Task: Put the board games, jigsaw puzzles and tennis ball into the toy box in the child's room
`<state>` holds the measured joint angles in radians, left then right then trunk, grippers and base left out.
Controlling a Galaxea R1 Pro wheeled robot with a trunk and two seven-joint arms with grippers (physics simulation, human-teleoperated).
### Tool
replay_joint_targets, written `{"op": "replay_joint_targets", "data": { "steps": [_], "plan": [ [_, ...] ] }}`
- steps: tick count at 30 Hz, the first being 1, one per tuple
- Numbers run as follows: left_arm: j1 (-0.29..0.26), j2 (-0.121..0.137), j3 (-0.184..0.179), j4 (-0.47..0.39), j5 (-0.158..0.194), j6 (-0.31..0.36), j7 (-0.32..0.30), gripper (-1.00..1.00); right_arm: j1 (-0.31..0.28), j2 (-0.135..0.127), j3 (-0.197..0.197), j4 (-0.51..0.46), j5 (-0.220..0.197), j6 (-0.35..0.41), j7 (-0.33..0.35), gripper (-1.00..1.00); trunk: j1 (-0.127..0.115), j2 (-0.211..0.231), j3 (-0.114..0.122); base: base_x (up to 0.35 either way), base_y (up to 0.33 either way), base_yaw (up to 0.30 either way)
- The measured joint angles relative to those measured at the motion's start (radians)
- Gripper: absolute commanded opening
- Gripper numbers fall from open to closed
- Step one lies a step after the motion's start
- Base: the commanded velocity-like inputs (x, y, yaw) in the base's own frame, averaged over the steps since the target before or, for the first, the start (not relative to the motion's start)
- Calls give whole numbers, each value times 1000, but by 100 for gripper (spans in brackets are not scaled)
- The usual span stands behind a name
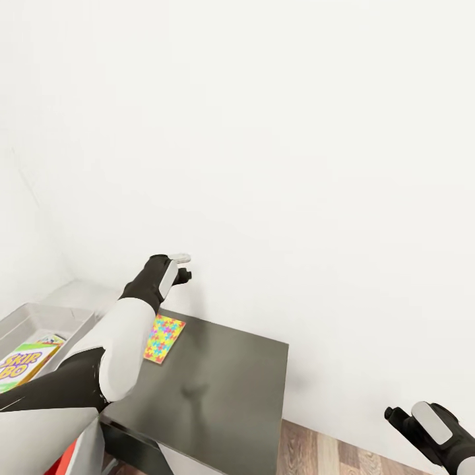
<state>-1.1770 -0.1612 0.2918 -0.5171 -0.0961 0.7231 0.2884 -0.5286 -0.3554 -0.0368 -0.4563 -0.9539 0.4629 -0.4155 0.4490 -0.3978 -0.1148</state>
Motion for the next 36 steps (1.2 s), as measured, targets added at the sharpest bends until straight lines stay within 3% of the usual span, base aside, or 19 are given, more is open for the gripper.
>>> {"op": "replay_joint_targets", "data": {
  "steps": [9,18,36],
  "plan": [
    [0,0,-1,0,-1,-2,-1,100,0,3,5,0,-1,-2,0,100,0,0,0,58,21,0],
    [0,3,-3,0,-1,1,-2,100,0,20,82,0,-1,-3,0,100,0,0,0,3,1,0],
    [0,3,-3,0,-1,-1,-2,100,0,22,93,-2,-4,0,1,100,0,0,0,0,0,0]
  ]
}}
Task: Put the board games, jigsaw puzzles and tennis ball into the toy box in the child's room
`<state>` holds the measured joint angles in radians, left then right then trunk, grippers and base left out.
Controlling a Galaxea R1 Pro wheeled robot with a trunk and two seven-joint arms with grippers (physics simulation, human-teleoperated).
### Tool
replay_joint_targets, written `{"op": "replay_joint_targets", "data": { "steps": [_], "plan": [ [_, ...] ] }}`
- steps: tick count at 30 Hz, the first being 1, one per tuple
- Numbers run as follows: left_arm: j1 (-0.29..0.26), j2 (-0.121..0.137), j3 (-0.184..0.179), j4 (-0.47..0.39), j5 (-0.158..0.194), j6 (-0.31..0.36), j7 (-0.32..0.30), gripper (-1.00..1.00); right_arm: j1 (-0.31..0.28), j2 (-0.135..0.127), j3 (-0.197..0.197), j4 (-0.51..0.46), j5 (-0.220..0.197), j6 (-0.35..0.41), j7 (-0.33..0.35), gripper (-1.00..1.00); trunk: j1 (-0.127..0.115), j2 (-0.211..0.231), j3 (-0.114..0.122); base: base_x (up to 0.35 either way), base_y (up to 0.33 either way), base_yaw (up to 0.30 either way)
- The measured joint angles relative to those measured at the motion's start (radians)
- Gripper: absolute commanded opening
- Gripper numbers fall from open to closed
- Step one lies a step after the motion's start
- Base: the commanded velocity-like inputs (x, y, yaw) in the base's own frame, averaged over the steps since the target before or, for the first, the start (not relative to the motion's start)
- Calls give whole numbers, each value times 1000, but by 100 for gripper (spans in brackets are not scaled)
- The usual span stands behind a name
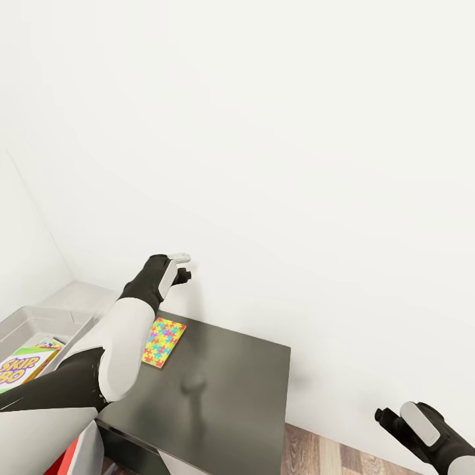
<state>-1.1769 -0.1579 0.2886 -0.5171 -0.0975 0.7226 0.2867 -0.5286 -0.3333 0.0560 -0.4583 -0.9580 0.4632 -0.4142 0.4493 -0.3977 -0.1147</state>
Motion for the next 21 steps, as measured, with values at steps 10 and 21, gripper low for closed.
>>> {"op": "replay_joint_targets", "data": {
  "steps": [10,21],
  "plan": [
    [0,0,0,0,0,-4,0,100,0,0,2,-3,0,1,1,100,0,0,0,0,0,0],
    [0,0,-5,0,0,-4,3,100,0,0,4,-4,0,7,1,100,0,0,-14,0,0,0]
  ]
}}
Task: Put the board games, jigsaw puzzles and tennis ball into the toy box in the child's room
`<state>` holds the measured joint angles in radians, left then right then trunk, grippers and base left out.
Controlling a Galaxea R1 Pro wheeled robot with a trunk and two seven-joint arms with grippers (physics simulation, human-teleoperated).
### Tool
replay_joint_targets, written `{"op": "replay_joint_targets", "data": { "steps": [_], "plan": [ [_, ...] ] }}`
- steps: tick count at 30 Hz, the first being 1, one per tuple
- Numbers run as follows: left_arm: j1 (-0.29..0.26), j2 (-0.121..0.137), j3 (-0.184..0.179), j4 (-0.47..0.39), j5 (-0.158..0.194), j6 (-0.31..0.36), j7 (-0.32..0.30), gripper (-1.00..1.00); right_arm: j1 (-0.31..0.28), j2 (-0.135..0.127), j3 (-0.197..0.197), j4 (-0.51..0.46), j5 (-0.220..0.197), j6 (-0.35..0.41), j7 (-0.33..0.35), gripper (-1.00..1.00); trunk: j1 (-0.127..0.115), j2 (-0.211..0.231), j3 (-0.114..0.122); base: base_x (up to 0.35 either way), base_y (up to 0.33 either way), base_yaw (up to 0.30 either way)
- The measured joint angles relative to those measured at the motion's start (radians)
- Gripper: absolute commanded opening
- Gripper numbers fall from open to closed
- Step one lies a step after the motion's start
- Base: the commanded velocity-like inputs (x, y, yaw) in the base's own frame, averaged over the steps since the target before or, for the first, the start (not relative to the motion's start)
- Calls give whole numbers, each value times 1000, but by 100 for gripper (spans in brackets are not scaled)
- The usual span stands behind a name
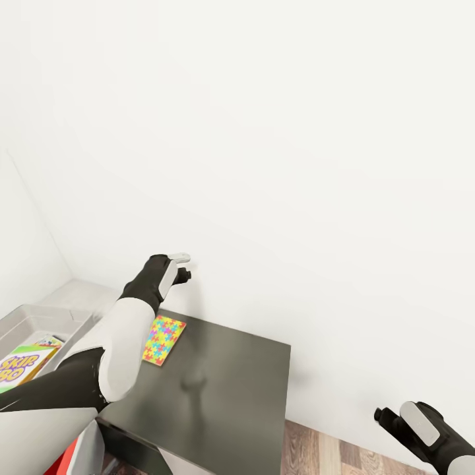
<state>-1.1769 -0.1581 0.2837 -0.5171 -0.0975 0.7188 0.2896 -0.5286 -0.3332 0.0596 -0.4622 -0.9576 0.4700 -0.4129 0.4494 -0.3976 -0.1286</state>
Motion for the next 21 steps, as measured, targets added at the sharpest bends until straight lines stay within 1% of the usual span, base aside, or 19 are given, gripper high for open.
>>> {"op": "replay_joint_targets", "data": {
  "steps": [5,13,18,21],
  "plan": [
    [0,0,-10,0,-1,-1,1,100,0,0,0,1,-1,2,0,100,0,0,-8,0,0,0],
    [0,5,-11,0,-2,1,5,100,0,0,0,6,-1,3,0,100,0,0,-21,0,0,0],
    [-2,11,-10,1,-2,8,29,100,0,0,0,8,0,3,0,100,0,0,-29,0,0,0],
    [-12,22,-10,4,-1,10,51,100,0,0,0,8,0,3,0,100,0,0,-34,0,0,0]
  ]
}}
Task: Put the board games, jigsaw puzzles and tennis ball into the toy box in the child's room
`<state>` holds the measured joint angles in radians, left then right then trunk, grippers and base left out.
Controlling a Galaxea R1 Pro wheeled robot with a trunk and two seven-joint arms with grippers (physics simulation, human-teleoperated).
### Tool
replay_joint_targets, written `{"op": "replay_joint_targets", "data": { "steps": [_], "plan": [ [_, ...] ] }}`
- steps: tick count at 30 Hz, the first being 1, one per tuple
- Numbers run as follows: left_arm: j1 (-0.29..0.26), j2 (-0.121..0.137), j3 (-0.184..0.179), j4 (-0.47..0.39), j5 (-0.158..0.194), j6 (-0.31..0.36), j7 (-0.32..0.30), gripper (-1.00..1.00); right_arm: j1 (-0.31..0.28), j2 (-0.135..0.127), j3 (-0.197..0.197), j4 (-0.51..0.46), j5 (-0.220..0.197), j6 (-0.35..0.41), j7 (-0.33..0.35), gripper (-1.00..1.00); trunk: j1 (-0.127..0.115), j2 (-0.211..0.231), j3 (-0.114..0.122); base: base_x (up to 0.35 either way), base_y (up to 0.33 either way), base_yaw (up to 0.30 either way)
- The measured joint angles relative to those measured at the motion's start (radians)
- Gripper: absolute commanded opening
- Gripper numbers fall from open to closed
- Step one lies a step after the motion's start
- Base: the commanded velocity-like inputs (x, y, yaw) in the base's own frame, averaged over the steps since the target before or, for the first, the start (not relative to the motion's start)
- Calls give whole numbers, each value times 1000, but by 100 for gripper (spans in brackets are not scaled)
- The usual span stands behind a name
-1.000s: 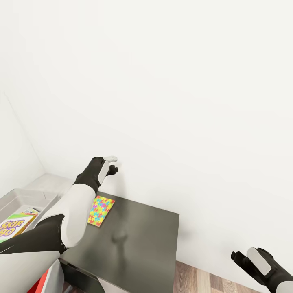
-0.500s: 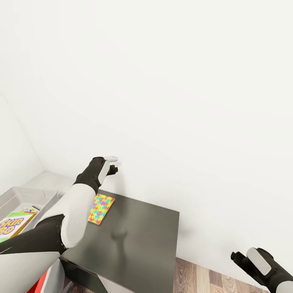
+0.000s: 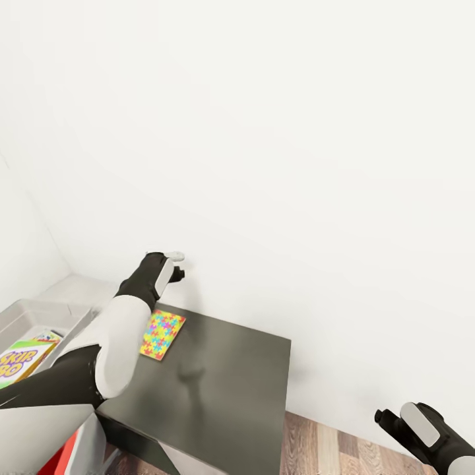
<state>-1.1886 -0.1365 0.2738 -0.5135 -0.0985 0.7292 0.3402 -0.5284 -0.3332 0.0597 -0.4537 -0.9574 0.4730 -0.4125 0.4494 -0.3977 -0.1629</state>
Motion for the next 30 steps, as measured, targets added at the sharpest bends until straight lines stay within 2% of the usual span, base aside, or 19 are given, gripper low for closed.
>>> {"op": "replay_joint_targets", "data": {
  "steps": [7,13,14,19,25,30],
  "plan": [
    [-48,17,1,17,3,23,16,100,0,0,0,1,-1,0,-1,100,0,0,-12,0,0,0],
    [-112,56,2,76,8,36,11,100,0,-2,0,0,-2,3,-2,100,0,0,-21,0,0,0],
    [-129,69,3,98,9,38,8,100,0,-3,0,0,-2,8,-2,100,0,0,-23,0,0,0],
    [-157,98,6,152,13,43,1,100,0,-4,-1,0,0,29,-3,100,0,0,-31,0,0,0],
    [-166,107,8,169,15,58,-20,100,0,-3,-1,0,2,41,-3,100,0,0,-41,0,0,0],
    [-170,109,9,174,15,103,-78,100,0,-8,-1,-2,1,46,-2,100,0,0,-49,0,0,0]
  ]
}}
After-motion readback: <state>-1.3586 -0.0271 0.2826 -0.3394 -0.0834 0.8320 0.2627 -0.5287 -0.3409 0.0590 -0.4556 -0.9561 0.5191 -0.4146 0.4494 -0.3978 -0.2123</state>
